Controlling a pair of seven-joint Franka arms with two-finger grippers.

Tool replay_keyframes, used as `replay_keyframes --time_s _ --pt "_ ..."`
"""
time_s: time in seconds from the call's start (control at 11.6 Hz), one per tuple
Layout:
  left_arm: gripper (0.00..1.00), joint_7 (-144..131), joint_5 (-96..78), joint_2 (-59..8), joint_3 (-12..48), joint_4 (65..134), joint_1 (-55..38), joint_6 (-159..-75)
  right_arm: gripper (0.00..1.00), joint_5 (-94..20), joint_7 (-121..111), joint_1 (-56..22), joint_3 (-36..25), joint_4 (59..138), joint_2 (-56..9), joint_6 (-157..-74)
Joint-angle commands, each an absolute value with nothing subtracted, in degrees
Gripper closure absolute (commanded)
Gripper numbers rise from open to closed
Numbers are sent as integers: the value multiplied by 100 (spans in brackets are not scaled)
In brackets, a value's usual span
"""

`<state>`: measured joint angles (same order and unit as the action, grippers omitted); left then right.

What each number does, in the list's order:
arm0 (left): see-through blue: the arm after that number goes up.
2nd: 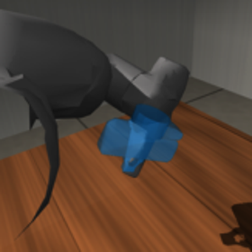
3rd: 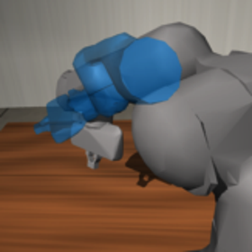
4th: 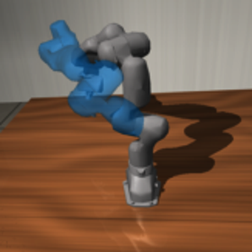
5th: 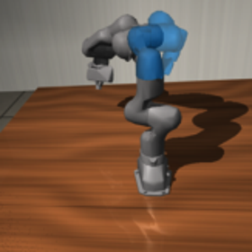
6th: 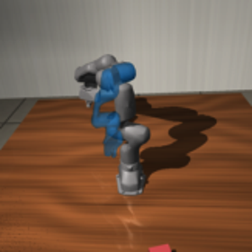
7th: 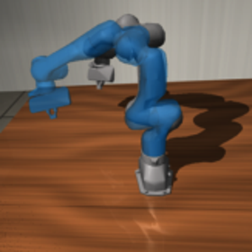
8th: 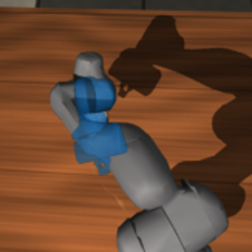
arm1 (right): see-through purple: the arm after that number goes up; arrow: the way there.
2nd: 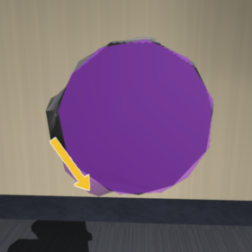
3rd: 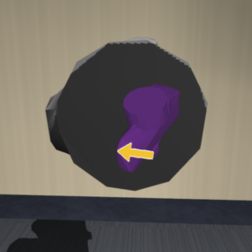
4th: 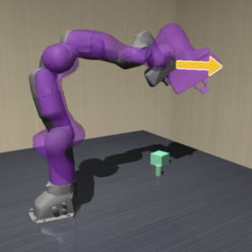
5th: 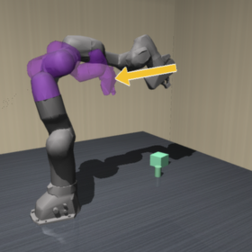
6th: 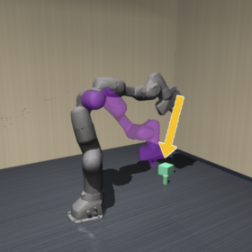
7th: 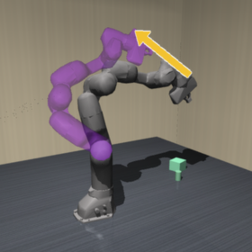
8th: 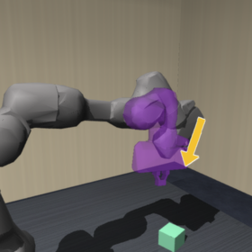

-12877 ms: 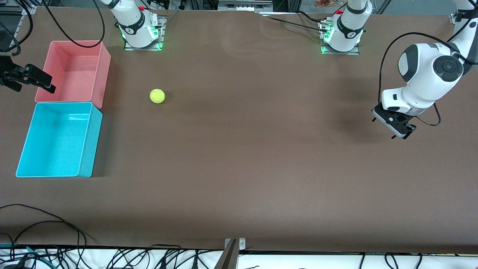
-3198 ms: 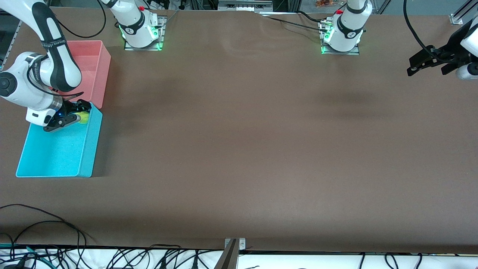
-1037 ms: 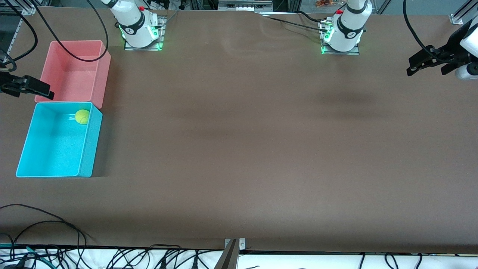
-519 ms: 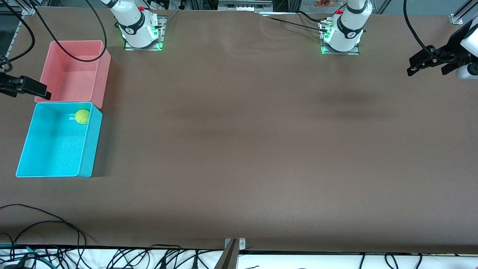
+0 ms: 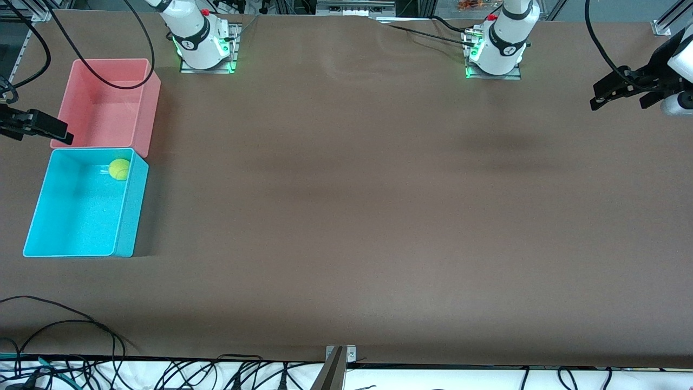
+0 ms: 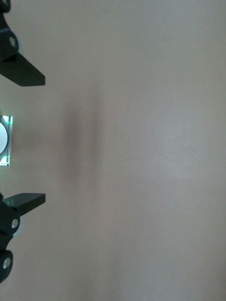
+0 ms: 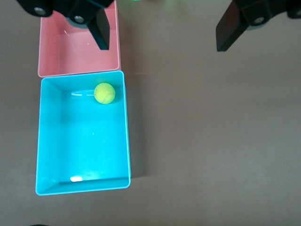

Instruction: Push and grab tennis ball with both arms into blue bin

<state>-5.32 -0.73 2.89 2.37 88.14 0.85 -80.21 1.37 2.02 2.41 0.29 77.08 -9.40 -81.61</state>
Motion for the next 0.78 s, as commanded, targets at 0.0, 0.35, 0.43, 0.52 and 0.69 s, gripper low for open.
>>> replay_keyframes --time_s 0.0,0.35,0.43,0.52,0.69 --pt "0 -589 -70 202 246 8613 79 -7884 0 88 176 -17 -141 7812 -801 -8077" --pt "0 -589 -70 202 255 8613 70 -7884 0 -139 167 -334 -518 8340 -422 -8593" --pt "0 -589 -79 202 246 8613 70 -7884 0 -167 167 -325 -579 8584 -230 -8813" --pt "0 -589 -79 202 246 8613 79 -7884 0 -167 167 -325 -589 9031 59 -9050" --pt "0 -589 -79 202 246 8613 70 -7884 0 -167 167 -316 -589 9378 351 -9123"
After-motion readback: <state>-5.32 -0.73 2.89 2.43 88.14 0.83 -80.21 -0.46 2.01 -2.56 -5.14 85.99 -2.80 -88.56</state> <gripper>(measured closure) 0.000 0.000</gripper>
